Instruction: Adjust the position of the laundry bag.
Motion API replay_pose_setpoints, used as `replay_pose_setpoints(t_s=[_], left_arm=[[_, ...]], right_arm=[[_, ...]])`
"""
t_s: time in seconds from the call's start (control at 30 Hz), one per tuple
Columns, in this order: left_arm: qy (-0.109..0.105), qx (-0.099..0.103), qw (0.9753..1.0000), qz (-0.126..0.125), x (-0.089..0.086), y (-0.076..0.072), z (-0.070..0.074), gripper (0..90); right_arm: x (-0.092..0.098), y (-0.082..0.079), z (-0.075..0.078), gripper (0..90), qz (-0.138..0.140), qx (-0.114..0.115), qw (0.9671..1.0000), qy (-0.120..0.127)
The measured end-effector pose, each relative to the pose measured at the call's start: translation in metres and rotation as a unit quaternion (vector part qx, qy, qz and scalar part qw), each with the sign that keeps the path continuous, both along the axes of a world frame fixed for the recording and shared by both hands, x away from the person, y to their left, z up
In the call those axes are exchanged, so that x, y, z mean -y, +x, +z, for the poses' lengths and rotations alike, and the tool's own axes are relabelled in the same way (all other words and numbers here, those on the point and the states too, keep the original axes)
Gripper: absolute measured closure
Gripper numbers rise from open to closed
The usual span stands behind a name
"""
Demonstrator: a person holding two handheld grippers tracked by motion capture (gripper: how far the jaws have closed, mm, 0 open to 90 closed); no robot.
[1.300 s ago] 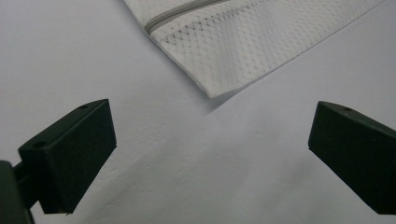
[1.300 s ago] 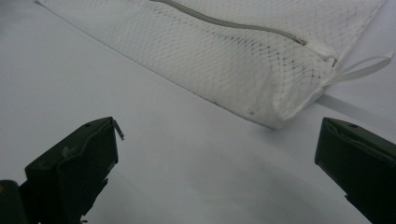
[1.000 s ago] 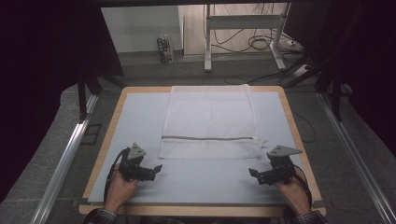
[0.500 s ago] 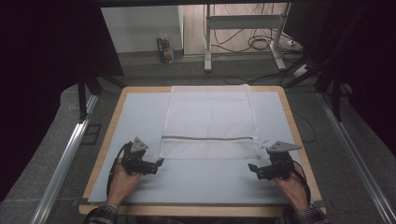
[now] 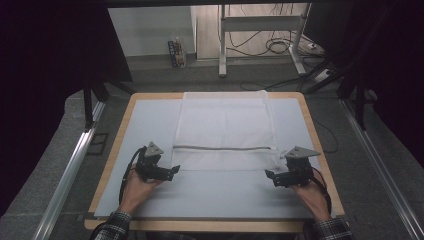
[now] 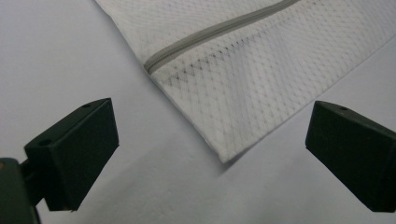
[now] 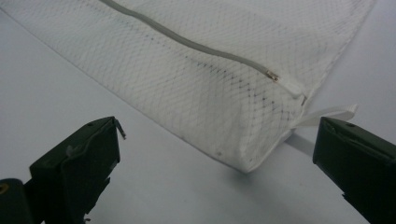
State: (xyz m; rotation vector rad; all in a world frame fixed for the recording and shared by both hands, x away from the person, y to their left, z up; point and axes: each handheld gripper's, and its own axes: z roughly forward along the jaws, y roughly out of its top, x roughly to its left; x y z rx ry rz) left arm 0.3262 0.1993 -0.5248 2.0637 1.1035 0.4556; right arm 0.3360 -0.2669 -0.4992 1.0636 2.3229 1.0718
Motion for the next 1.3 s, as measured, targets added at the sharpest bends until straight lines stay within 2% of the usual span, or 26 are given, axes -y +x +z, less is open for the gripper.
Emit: replay_pose_setpoints(t_s=[0.13, 0.27, 0.3, 0.37, 0.4, 0.43, 0.47, 0.67, 0.77, 0.8, 0.87, 0.93, 0.97, 1.0, 1.13, 1.27, 1.3], left_arm=[[0.009, 0.000, 1.0000, 0.002, 0.003, 0.008, 0.000, 4.8], [0.014, 0.000, 0.9999, -0.002, 0.006, 0.015, 0.000, 6.4], [0.015, 0.001, 0.9999, -0.002, 0.006, 0.017, 0.000, 8.3], [0.020, 0.000, 0.9998, -0.002, 0.008, 0.020, 0.001, 9.9], [0.026, 0.003, 0.9997, 0.001, 0.010, 0.024, 0.001, 11.4], [0.026, 0.003, 0.9997, 0.001, 0.010, 0.024, 0.001, 12.0], [0.024, 0.005, 0.9997, 0.003, 0.012, 0.028, 0.002, 13.0], [0.026, 0.012, 0.9995, 0.011, 0.011, 0.040, 0.004, 17.3], [0.021, 0.013, 0.9995, 0.016, 0.008, 0.047, 0.004, 22.3], [0.017, 0.014, 0.9996, 0.020, 0.007, 0.050, 0.005, 25.4], [0.016, 0.014, 0.9996, 0.020, 0.006, 0.053, 0.005, 27.3], [0.013, 0.014, 0.9996, 0.020, 0.005, 0.056, 0.005, 32.1], [0.012, 0.014, 0.9996, 0.019, 0.005, 0.058, 0.005, 32.1], [0.016, 0.014, 0.9996, 0.020, 0.006, 0.062, 0.004, 35.1], [0.019, 0.012, 0.9994, 0.026, 0.007, 0.070, 0.000, 42.7], [0.017, 0.010, 0.9993, 0.033, 0.007, 0.076, -0.001, 48.5], [0.010, 0.008, 0.9992, 0.038, 0.008, 0.079, -0.003, 53.9]], right_arm=[[-0.004, 0.004, 0.003, 0.0, -0.003, 0.008, 0.9999, 0.012], [-0.008, 0.009, 0.004, 0.1, -0.004, 0.002, 1.0000, 0.000], [-0.011, 0.013, 0.004, 5.0, -0.010, -0.003, 0.9999, -0.014], [-0.011, 0.015, 0.005, 7.6, -0.011, -0.005, 0.9998, -0.018], [-0.012, 0.019, 0.006, 12.5, -0.015, -0.006, 0.9996, -0.023], [-0.012, 0.019, 0.006, 12.5, -0.015, -0.006, 0.9996, -0.023], [-0.012, 0.024, 0.008, 16.1, -0.021, -0.005, 0.9993, -0.032], [-0.009, 0.035, 0.012, 20.5, -0.038, -0.002, 0.9985, -0.040], [-0.004, 0.044, 0.013, 31.3, -0.055, 0.000, 0.9979, -0.035], [-0.002, 0.049, 0.014, 37.5, -0.062, -0.001, 0.9976, -0.030], [0.000, 0.052, 0.014, 40.2, -0.066, -0.002, 0.9974, -0.029], [0.002, 0.060, 0.013, 49.2, -0.071, -0.006, 0.9971, -0.028], [0.002, 0.060, 0.013, 49.2, -0.071, -0.006, 0.9971, -0.028], [0.001, 0.067, 0.011, 54.4, -0.072, -0.012, 0.9968, -0.032], [0.000, 0.078, 0.006, 60.5, -0.074, -0.020, 0.9961, -0.043], [-0.001, 0.085, 0.003, 63.0, -0.076, -0.021, 0.9958, -0.048], [0.000, 0.090, 0.001, 63.9, -0.082, -0.018, 0.9951, -0.052]])
